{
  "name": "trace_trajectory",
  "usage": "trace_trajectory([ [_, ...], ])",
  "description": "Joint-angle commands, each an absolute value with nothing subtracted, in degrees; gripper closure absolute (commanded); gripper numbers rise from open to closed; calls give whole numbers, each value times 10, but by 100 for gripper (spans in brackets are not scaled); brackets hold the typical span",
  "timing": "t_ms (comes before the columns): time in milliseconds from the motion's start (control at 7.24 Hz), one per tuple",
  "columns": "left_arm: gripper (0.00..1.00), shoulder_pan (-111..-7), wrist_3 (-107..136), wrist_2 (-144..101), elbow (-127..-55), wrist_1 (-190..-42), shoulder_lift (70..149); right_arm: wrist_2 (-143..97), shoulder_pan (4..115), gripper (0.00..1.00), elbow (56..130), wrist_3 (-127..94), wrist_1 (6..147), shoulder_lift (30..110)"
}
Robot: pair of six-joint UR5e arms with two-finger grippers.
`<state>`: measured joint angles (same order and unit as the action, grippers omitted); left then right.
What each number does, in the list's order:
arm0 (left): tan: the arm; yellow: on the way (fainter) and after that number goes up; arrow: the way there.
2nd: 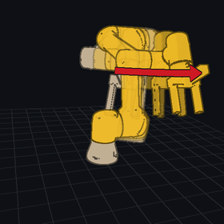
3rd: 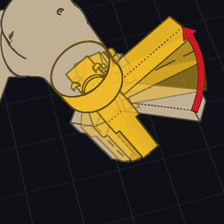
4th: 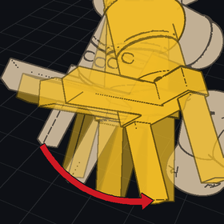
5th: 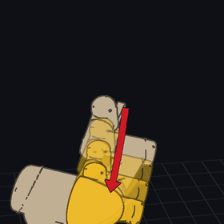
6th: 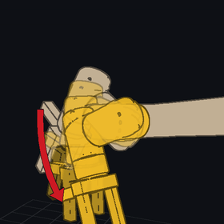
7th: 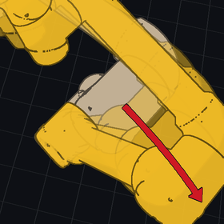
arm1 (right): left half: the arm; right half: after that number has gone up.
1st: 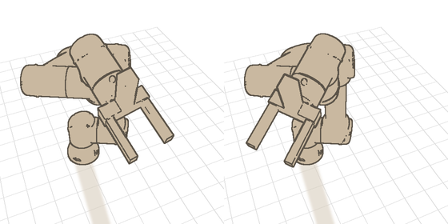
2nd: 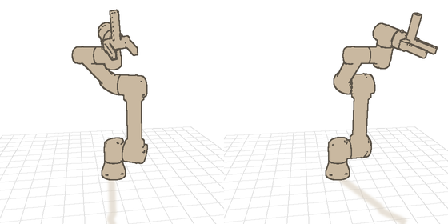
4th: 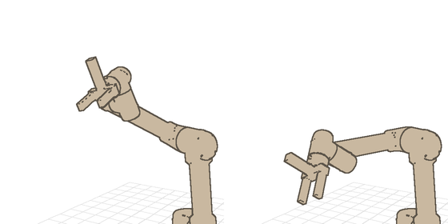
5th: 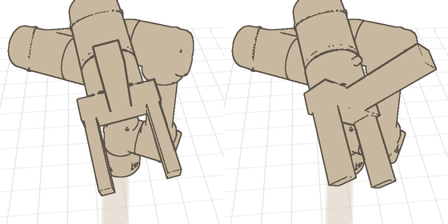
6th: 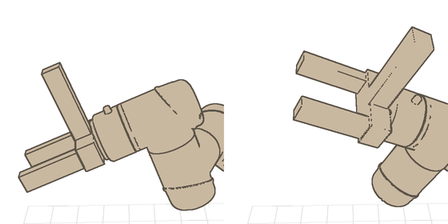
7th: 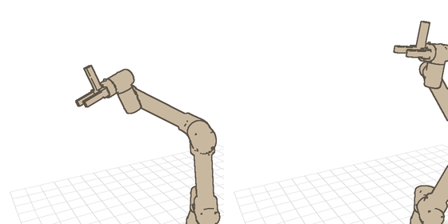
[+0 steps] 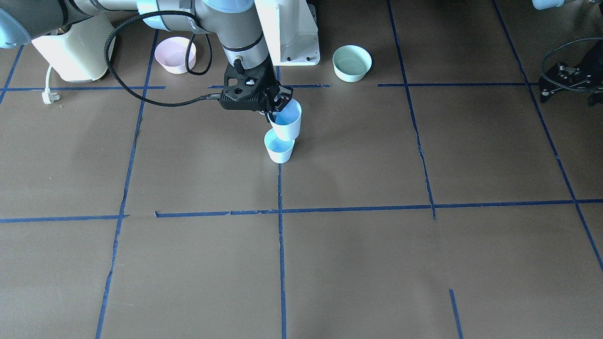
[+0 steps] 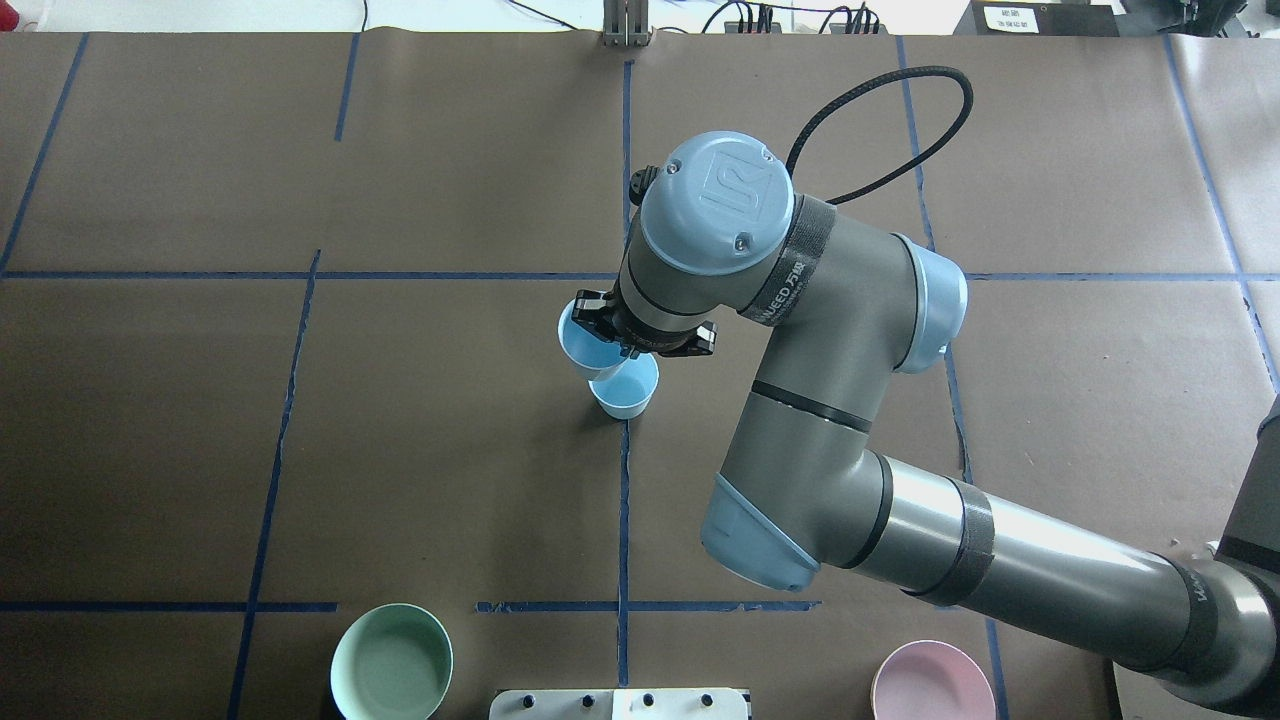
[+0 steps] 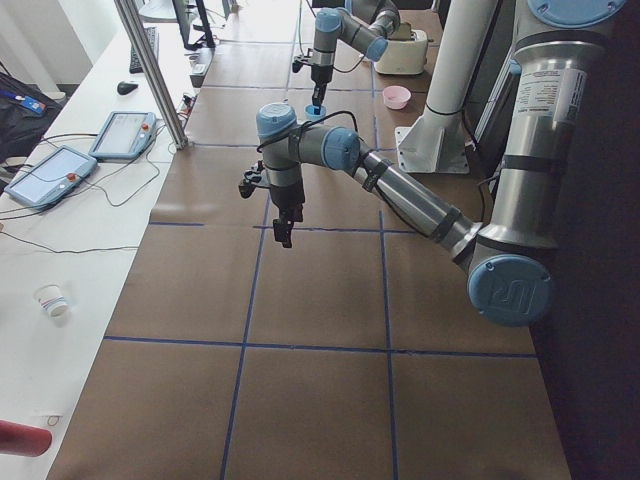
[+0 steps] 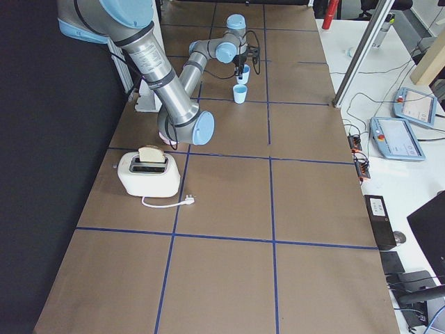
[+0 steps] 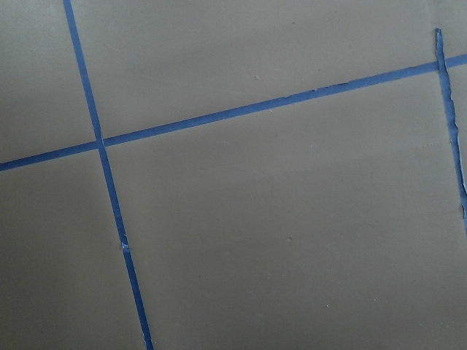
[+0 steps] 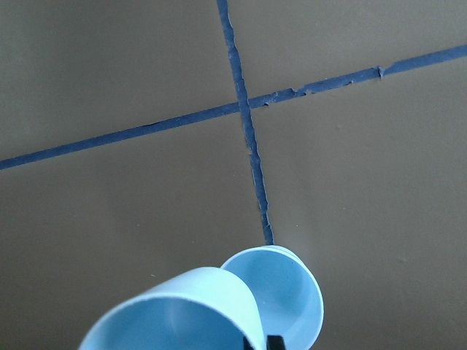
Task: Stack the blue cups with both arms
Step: 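Lower the held cup into the center cup and open the right gripper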
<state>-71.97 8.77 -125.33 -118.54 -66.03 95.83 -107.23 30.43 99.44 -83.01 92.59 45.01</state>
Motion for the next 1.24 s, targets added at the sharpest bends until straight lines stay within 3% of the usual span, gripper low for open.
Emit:
trace_trajectory([
  [0,0,-720,88,-1253,-1185,-660,958,-1071,304,100,992,-830,929,452],
  [829,0,-720,90,-1254,-1185,-661,958,-1076,304,95,998,-830,958,460],
  [967,0,-720,91,-1254,-1186,-660,958,-1077,304,44,997,-830,957,461],
  [1105,0,-720,91,-1254,-1186,-660,958,-1077,305,0,1001,-830,957,464],
])
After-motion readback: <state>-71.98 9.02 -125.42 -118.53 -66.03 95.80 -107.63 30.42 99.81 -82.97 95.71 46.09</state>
